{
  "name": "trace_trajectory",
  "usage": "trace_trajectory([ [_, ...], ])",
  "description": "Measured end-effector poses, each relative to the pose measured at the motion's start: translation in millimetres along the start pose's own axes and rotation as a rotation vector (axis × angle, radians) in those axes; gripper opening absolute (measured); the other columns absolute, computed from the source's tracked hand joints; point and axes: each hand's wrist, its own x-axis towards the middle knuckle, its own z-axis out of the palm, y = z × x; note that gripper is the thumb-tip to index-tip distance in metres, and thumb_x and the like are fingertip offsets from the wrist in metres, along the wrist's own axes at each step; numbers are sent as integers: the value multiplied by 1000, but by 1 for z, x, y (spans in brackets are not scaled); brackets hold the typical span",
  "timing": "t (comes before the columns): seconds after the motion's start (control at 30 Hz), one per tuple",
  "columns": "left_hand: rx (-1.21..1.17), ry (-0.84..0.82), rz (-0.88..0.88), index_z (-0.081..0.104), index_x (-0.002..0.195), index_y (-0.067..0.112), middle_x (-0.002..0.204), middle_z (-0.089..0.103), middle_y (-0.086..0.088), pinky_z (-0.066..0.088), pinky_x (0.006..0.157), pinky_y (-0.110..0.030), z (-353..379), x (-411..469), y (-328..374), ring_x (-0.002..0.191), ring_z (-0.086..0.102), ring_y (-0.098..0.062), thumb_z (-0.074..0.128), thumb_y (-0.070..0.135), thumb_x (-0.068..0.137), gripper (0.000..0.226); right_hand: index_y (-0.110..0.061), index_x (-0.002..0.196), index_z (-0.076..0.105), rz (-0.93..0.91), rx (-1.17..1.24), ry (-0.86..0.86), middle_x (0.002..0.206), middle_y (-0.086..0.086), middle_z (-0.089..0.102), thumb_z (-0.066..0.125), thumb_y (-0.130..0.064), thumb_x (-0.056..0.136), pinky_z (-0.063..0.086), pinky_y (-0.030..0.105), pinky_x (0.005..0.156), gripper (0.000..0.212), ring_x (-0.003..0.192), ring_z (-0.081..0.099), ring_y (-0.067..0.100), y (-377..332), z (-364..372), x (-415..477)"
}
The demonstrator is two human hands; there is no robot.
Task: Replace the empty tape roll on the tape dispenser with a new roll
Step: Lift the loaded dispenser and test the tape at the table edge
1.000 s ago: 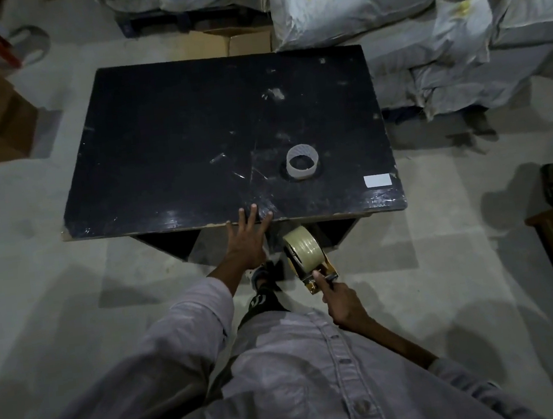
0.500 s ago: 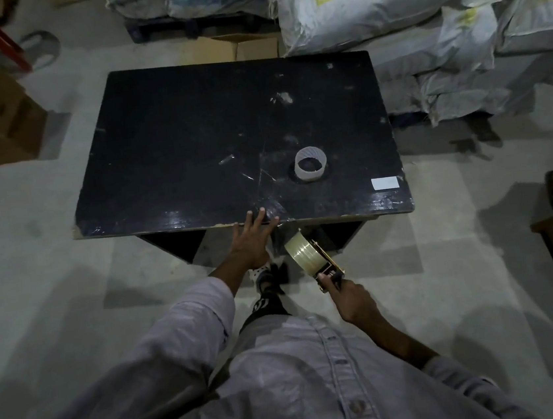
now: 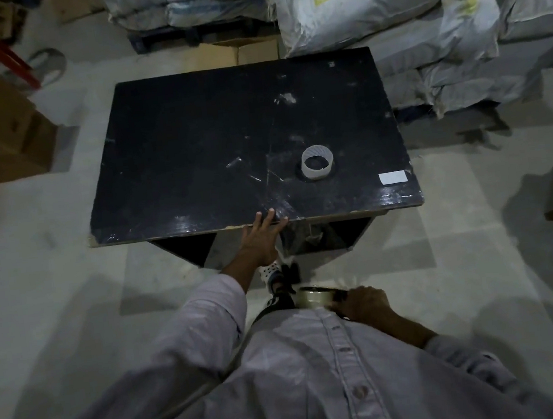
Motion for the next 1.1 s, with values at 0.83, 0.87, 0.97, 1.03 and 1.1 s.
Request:
trace_trajectory([
  [0.83,-435,610,-197,66,150,22,159,61,-7,40,121,-57,25,-80,-29,150,49,-36,69,1,73,79,-4,95,68,-202,1291,-336,64,16,51,45,-103,85,43,32,49,103,47,49,30,-3,-51,-26],
  [0.87,-444,631,-202,66,149,22,161,60,-6,40,121,-56,24,-81,-31,150,48,-35,68,1,73,79,1,97,70,-218,1310,-315,66,17,55,41,-102,88,45,32,48,107,47,52,32,-8,-54,-26],
  [0.97,-465,669,-202,66,150,21,161,59,-5,40,120,-56,16,-85,-31,150,47,-34,71,0,70,83,5,96,73,-184,1321,-192,68,19,56,37,-103,87,49,33,47,114,49,57,34,-24,-70,-25],
  [1.03,-471,679,-204,66,151,21,162,59,-6,38,121,-55,11,-84,-32,153,46,-34,71,-1,72,82,5,92,75,-168,1289,-63,69,22,56,37,-103,87,53,36,48,114,51,61,35,-33,-82,-24],
  [1.1,-470,672,-210,66,151,22,163,58,-6,37,123,-54,5,-80,-33,155,44,-34,72,-3,74,81,2,91,78,-166,1264,49,68,22,63,35,-101,90,56,39,50,111,53,66,38,-40,-95,-18],
])
